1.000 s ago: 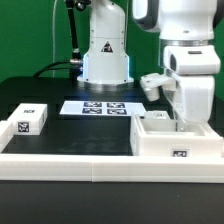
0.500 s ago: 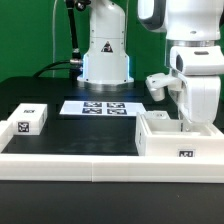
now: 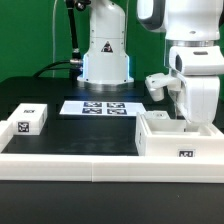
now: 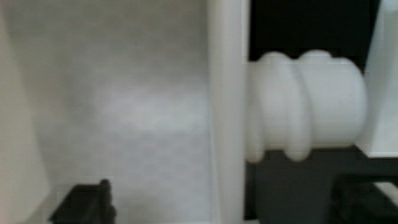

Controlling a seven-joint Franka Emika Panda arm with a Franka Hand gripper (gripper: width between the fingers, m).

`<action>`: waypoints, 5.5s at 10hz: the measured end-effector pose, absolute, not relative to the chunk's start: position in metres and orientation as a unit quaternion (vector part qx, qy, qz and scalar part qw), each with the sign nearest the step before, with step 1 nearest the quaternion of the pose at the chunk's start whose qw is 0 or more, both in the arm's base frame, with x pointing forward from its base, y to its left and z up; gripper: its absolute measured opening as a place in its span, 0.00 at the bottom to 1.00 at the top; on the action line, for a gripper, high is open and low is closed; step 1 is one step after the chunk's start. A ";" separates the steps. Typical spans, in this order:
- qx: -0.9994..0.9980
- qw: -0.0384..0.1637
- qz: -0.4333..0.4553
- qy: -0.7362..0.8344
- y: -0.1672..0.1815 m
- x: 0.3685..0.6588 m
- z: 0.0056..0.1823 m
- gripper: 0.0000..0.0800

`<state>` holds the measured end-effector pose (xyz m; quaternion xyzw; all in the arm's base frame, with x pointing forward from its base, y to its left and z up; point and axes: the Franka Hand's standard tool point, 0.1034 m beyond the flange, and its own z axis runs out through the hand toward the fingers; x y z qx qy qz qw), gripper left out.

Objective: Assemble cabinet

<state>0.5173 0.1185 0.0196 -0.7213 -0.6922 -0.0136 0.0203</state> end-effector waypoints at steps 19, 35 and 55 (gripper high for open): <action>-0.768 0.022 -0.018 -0.640 0.161 0.441 0.054 1.00; -0.766 0.044 -0.019 -0.641 0.170 0.401 0.014 0.88; -0.756 0.019 -0.016 -0.654 0.122 0.422 0.053 0.09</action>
Offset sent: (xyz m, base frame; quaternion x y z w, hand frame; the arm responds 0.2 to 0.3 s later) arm 0.0000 0.0000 0.0000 0.0000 0.0000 0.0000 1.0000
